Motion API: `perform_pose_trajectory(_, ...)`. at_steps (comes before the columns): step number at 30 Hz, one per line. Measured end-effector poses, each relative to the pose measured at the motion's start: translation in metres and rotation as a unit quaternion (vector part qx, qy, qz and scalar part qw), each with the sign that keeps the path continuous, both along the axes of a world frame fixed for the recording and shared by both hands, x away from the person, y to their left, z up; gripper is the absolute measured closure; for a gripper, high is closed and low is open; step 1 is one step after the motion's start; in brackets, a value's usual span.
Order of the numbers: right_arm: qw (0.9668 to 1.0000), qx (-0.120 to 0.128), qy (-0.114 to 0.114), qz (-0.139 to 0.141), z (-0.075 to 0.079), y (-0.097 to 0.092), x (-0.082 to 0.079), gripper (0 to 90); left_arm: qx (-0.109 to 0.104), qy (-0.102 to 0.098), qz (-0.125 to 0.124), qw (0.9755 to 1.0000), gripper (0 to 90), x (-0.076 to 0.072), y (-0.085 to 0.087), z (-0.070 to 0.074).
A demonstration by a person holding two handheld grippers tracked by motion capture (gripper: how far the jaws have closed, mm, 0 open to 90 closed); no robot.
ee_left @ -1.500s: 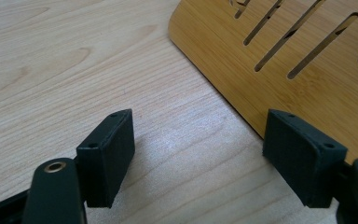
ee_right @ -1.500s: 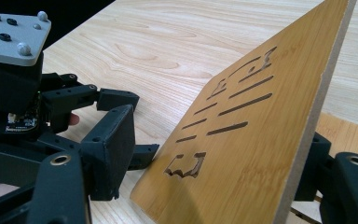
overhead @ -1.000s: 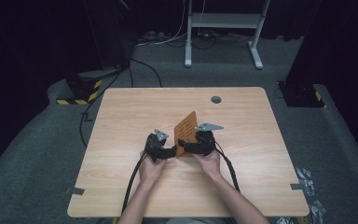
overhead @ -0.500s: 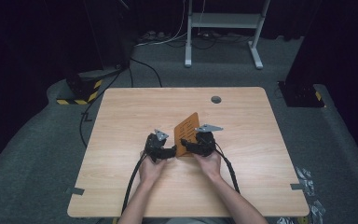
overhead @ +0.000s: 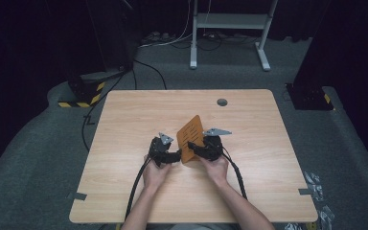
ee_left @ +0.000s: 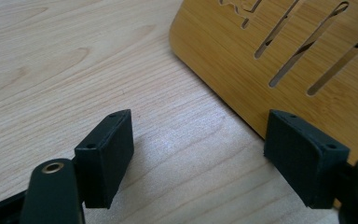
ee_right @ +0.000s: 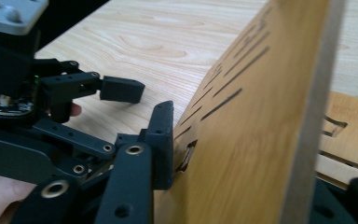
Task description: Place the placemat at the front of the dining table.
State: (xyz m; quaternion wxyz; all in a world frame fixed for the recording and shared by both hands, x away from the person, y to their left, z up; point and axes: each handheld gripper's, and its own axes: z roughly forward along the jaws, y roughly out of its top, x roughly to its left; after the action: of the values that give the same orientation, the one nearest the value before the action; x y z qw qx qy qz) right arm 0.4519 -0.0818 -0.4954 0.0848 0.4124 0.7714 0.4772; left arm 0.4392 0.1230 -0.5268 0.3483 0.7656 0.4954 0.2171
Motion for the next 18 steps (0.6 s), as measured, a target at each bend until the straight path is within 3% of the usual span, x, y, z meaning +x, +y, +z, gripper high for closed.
perform_pose_trajectory(12, 0.9994, 0.029, 0.014, 0.016, 0.0019, -0.0031, -0.0003, 75.5, 0.002, 0.001, -0.006, 1.0000, 23.6, -0.0008, 0.0013, 0.0001)
perform_pose_trajectory(18, 0.9983, 0.045, 0.032, 0.021, 0.0039, -0.0049, -0.0015, 80.7, -0.010, 0.003, -0.004, 0.9999, 22.6, -0.0013, 0.0046, 0.0002)
